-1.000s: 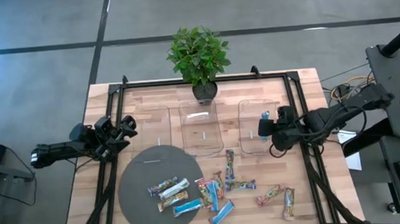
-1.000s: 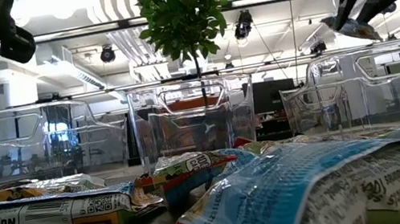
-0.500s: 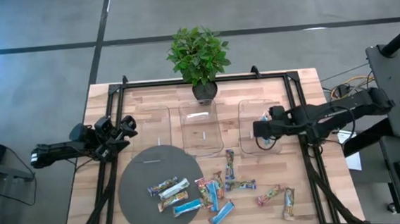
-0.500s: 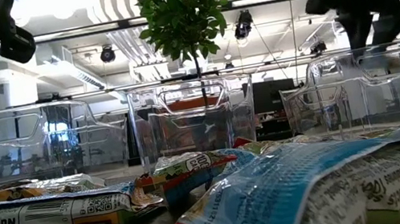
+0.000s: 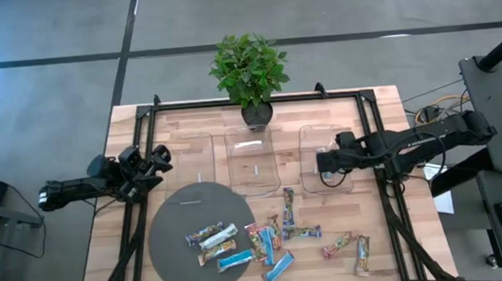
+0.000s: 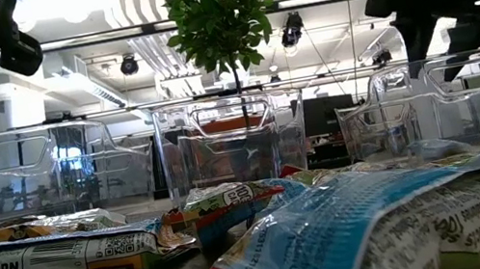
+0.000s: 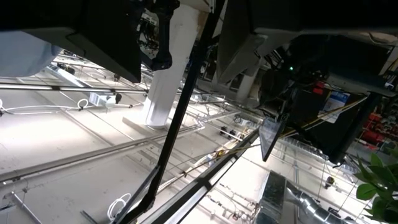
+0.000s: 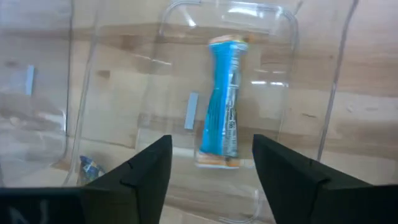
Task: Pick and place Granola Bars by type
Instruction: Put the yellow granola bar into the right transparent bin
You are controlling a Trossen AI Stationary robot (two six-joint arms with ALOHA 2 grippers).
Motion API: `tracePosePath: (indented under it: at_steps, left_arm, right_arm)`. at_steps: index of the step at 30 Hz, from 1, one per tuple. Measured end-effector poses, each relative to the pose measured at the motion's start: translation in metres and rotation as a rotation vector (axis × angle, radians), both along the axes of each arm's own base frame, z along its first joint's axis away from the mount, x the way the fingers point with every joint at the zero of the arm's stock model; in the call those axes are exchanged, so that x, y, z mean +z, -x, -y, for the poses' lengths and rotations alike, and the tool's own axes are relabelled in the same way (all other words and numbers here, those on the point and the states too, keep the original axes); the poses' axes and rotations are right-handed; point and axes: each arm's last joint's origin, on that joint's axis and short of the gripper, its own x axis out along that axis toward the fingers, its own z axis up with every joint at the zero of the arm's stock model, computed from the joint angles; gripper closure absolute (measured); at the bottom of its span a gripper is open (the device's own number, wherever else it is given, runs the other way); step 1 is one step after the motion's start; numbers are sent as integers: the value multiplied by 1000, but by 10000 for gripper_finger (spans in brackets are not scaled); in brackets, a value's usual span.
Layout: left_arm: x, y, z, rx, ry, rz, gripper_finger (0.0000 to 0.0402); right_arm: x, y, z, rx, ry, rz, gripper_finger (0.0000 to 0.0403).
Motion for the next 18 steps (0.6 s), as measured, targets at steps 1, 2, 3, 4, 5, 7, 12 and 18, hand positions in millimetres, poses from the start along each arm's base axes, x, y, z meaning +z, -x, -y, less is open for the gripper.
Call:
tracePosePath:
  at_steps: [1,2,3,4,5,7,12,18]
  left_arm:
    - [0,0,0,0,0,0,209]
    - [0,0,0,0,0,0,209]
    - [0,0,0,1,0,0,209]
    - [0,0,0,0,0,0,209]
    - [0,0,0,0,0,0,209]
    - [0,0,0,0,0,0,209]
    - [0,0,0,0,0,0,209]
    - [0,0,0,0,0,0,209]
  right_arm:
    - [0,0,0,19,6,-6,180]
    - [1,0,0,37,10,-10,177]
    - [2,-1,0,59,16,-12,175]
    - [4,-1,0,80,22,-14,173]
    - [4,-2,0,103,29,-19,172]
    - [7,-2,0,163,46,-31,170]
    - [15,-6,-4,329,94,-37,170]
    - [29,-24,-13,493,127,127,177]
